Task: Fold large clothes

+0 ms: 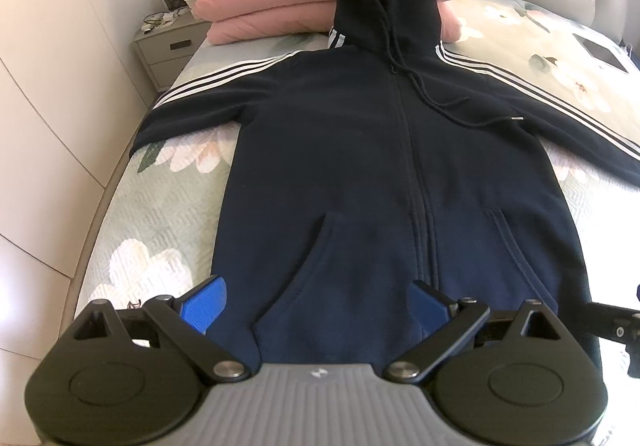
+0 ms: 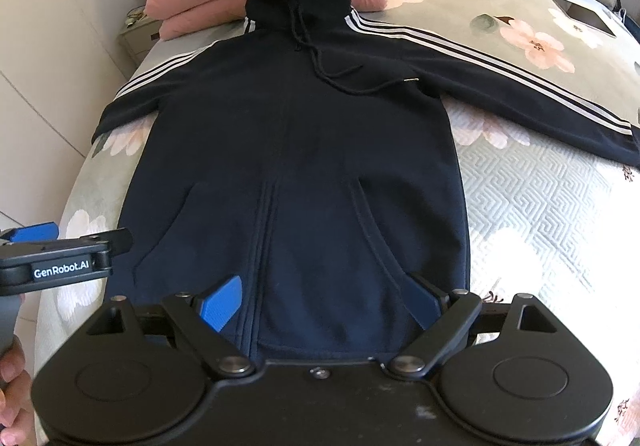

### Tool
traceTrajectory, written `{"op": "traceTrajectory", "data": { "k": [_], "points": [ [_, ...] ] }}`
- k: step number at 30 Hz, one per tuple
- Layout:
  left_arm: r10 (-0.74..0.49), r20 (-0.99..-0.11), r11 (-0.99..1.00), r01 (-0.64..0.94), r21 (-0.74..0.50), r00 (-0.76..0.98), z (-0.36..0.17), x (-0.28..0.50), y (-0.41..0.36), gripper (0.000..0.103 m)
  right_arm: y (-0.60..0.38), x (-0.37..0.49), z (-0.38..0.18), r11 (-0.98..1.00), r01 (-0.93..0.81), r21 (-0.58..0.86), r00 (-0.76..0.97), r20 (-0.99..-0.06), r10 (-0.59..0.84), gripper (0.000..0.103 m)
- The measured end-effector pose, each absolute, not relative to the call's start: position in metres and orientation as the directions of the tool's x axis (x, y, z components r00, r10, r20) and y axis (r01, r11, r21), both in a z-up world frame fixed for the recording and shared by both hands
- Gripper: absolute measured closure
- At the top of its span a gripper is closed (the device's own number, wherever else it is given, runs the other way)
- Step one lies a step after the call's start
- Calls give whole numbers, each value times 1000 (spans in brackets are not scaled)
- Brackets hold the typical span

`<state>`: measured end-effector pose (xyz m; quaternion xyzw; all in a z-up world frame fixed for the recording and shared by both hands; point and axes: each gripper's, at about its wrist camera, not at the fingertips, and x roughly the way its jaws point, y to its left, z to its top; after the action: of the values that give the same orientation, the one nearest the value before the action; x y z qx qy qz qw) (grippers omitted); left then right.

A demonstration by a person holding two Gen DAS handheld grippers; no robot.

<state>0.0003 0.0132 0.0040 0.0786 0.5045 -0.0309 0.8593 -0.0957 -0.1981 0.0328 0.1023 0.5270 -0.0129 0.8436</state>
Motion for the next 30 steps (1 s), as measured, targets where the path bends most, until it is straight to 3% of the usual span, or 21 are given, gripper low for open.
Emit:
{"op": "traceTrajectory", "data": {
  "k": [30],
  "points": [
    [36, -870, 986, 126, 112, 491, 0, 4, 17, 4, -196, -96, 30, 979, 124, 163, 447, -890, 92, 1]
  ]
}}
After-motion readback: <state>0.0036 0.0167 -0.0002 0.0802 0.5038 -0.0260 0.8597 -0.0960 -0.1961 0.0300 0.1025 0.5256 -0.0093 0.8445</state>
